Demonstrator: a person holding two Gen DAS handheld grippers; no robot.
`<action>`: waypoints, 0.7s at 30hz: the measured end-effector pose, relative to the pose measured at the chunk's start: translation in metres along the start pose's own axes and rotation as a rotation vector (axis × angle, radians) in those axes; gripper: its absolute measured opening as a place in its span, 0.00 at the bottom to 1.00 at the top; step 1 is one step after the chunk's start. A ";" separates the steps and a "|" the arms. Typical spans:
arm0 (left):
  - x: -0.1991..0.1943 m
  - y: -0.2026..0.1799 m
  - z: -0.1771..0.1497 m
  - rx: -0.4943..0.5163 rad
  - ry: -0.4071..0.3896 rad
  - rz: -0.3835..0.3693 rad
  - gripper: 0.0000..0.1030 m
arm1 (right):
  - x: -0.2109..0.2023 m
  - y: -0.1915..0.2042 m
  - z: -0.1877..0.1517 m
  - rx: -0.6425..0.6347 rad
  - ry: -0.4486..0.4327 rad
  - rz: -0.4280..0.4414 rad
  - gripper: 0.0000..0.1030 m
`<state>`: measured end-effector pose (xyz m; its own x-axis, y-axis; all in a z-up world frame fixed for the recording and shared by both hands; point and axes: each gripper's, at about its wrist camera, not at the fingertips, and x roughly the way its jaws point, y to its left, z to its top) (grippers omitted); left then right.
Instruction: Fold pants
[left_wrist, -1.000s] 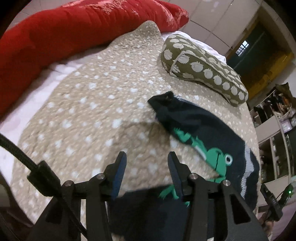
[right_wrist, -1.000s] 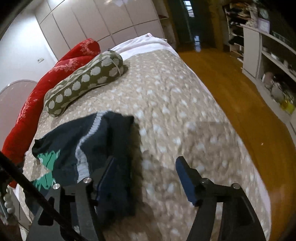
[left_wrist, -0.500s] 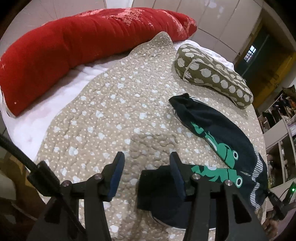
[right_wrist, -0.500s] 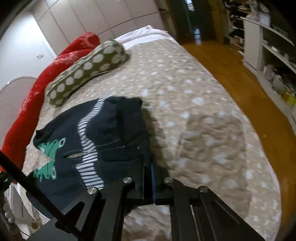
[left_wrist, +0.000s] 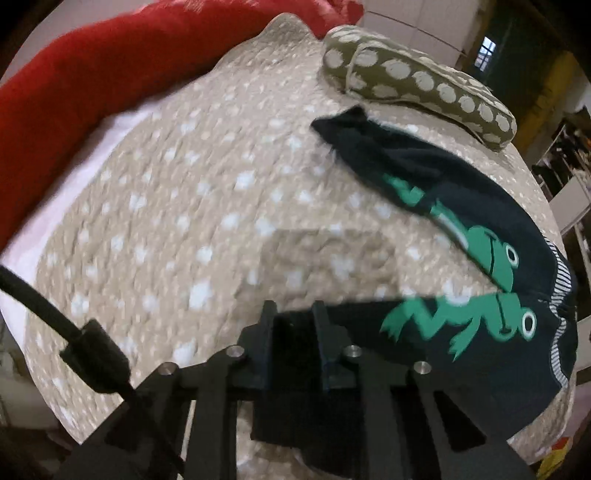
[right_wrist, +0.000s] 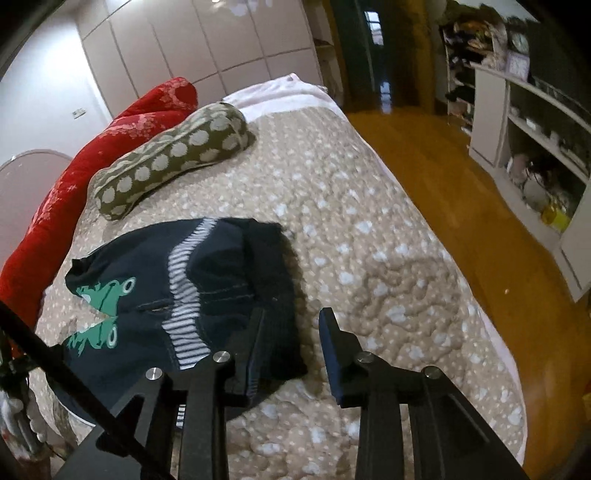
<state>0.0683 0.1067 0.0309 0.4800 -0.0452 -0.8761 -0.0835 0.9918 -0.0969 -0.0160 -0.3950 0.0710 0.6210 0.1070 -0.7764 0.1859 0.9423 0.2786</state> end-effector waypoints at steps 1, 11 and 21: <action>-0.002 -0.002 0.008 -0.001 -0.028 0.018 0.16 | 0.001 0.005 0.002 -0.008 -0.003 0.004 0.30; -0.044 0.036 0.056 -0.070 -0.147 -0.065 0.39 | 0.026 0.044 0.022 -0.125 0.036 0.062 0.39; 0.020 -0.042 0.141 0.252 -0.085 -0.194 0.62 | 0.132 0.137 0.098 -0.433 0.182 0.178 0.75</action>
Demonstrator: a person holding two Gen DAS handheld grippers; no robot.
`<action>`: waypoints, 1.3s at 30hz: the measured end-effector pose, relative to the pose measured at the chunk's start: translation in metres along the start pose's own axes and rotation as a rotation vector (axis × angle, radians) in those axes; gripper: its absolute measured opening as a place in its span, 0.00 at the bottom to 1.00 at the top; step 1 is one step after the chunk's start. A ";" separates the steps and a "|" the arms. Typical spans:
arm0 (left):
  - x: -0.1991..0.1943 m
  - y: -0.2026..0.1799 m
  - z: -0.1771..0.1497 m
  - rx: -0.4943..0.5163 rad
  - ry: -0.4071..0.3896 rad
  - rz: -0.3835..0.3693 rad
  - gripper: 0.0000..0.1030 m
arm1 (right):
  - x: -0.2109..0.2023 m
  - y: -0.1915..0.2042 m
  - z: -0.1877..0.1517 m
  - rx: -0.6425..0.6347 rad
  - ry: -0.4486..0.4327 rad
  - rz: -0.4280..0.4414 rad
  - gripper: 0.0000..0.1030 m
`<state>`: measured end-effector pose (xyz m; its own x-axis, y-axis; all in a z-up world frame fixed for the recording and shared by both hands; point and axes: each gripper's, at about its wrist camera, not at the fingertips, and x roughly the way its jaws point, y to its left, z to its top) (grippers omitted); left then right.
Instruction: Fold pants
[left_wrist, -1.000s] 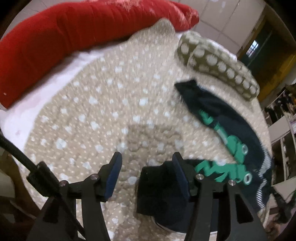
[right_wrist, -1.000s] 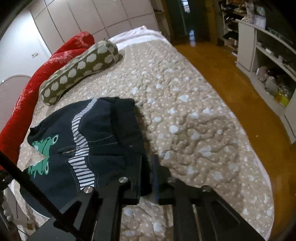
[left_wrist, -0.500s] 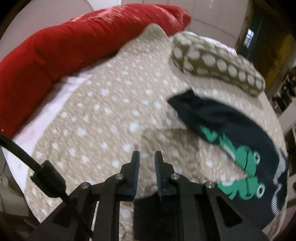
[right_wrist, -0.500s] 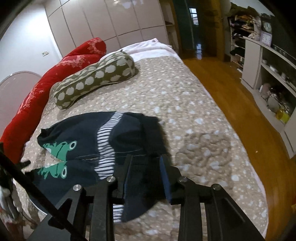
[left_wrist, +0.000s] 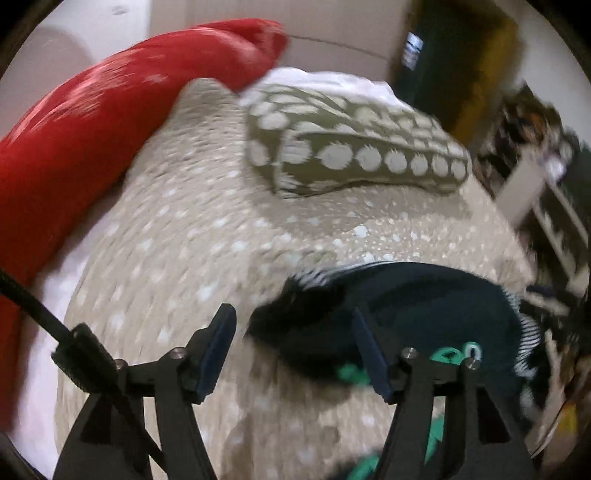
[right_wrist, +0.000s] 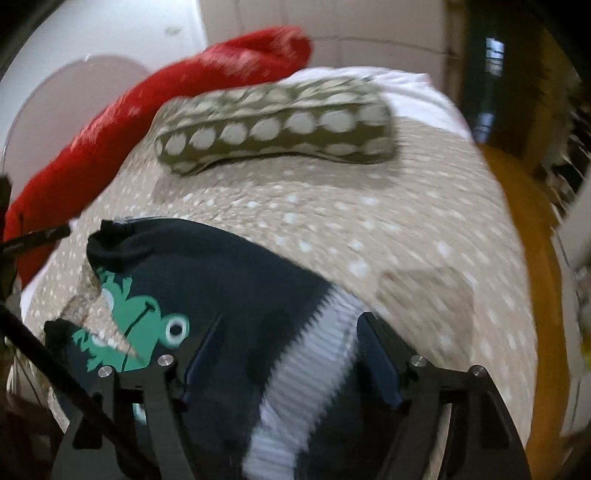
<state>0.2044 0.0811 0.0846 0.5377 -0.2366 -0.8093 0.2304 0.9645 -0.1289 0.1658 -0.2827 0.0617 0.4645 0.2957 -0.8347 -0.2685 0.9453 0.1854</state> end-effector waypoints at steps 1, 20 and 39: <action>0.010 -0.004 0.005 0.028 0.019 -0.011 0.62 | 0.012 0.003 0.010 -0.027 0.021 0.005 0.75; 0.073 -0.064 0.000 0.317 0.150 0.012 0.09 | 0.066 0.029 0.031 -0.085 0.133 0.117 0.06; -0.090 -0.072 -0.162 0.281 -0.103 0.262 0.11 | -0.048 0.137 -0.130 -0.231 -0.017 0.082 0.06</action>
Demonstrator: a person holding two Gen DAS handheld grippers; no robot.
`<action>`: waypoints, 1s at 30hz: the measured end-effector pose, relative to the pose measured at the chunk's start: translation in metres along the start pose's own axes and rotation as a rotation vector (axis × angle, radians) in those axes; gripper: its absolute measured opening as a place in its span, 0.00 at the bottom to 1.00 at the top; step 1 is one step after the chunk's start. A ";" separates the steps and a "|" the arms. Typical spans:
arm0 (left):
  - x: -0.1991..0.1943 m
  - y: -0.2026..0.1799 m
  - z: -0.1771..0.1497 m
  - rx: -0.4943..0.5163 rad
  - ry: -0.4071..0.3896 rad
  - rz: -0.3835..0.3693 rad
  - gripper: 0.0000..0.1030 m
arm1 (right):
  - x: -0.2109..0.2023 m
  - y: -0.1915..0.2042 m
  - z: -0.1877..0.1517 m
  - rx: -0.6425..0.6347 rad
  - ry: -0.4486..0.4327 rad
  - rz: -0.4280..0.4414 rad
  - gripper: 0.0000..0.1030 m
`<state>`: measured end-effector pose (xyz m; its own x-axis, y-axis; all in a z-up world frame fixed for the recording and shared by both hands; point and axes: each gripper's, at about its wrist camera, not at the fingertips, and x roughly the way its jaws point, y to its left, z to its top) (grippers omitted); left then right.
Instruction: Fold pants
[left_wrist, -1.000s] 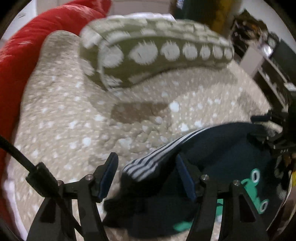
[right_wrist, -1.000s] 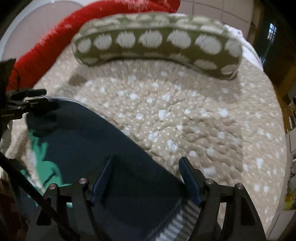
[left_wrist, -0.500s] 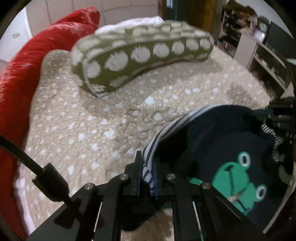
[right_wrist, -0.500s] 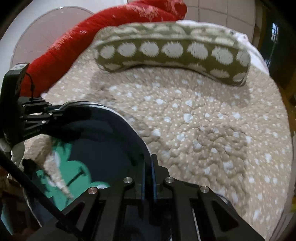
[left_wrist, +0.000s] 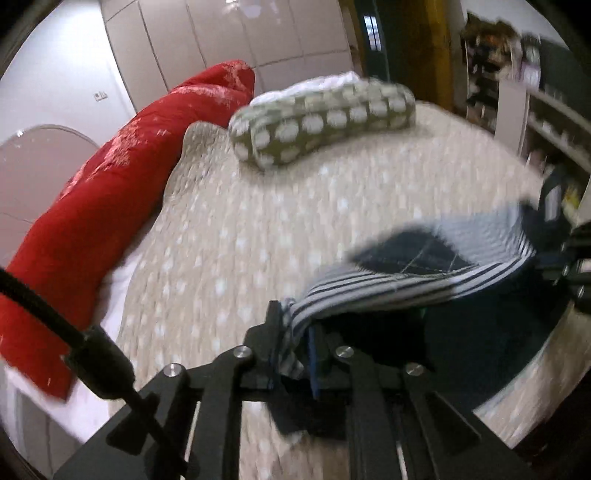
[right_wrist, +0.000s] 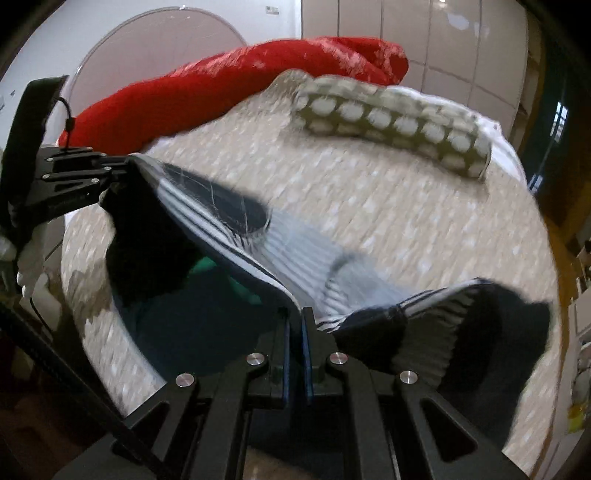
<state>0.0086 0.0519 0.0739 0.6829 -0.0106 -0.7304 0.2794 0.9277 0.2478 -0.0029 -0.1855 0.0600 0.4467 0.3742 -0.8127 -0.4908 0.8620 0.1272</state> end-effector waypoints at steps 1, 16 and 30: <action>0.001 -0.004 -0.012 0.012 0.021 0.012 0.13 | 0.006 0.002 -0.011 0.018 0.019 0.006 0.06; -0.046 0.126 -0.093 -0.652 0.013 -0.104 0.25 | -0.027 0.030 -0.006 0.065 -0.063 0.088 0.18; -0.051 0.137 -0.127 -0.760 -0.012 -0.136 0.29 | 0.087 0.182 0.095 -0.222 0.012 0.062 0.16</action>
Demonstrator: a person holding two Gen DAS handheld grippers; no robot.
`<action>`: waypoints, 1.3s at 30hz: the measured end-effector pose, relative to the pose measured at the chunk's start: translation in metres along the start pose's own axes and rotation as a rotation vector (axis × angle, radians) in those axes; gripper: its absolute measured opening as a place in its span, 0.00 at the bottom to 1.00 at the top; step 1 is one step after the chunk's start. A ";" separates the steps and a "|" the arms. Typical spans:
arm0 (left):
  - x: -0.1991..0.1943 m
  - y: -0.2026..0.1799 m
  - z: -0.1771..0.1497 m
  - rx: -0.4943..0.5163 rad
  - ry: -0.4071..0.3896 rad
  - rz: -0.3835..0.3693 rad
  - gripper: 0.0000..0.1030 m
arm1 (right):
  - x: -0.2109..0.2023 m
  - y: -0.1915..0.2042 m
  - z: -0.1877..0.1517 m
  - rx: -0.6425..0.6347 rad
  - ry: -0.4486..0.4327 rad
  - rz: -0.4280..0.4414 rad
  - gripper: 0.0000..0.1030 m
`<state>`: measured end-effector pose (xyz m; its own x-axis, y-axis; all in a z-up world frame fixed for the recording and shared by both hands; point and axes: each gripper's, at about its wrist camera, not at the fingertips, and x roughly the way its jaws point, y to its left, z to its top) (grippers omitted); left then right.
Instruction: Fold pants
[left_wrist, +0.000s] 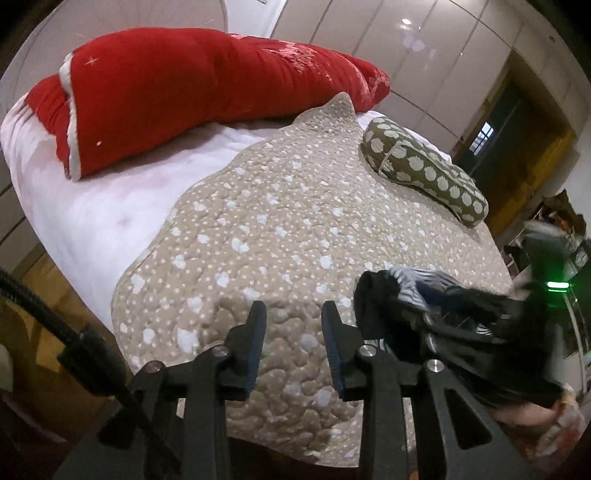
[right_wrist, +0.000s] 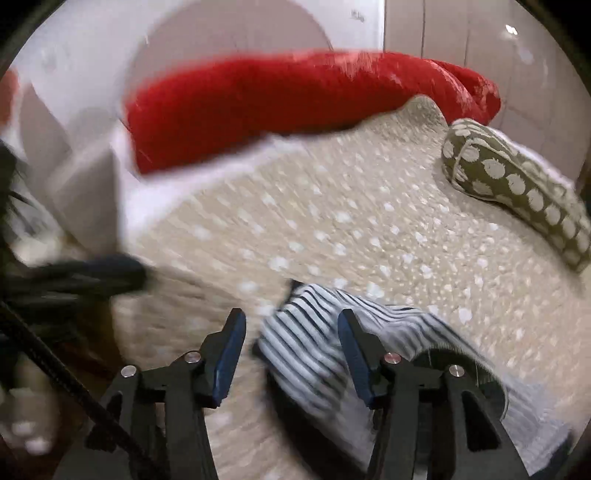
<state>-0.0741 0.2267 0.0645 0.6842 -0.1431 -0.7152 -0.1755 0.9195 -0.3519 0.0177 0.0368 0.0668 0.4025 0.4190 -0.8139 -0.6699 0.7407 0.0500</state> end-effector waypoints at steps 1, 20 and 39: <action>-0.001 0.005 -0.001 -0.010 -0.002 -0.006 0.29 | 0.002 -0.011 -0.002 0.069 0.004 0.044 0.16; -0.009 0.029 0.001 -0.095 -0.018 -0.057 0.37 | -0.044 -0.039 -0.019 0.398 -0.117 0.391 0.40; 0.004 -0.027 -0.003 0.014 0.044 -0.084 0.39 | -0.158 -0.222 -0.218 0.881 -0.233 -0.053 0.38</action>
<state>-0.0687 0.1997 0.0691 0.6644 -0.2352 -0.7094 -0.1088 0.9086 -0.4031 -0.0331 -0.3078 0.0578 0.5993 0.3973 -0.6950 0.0335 0.8549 0.5177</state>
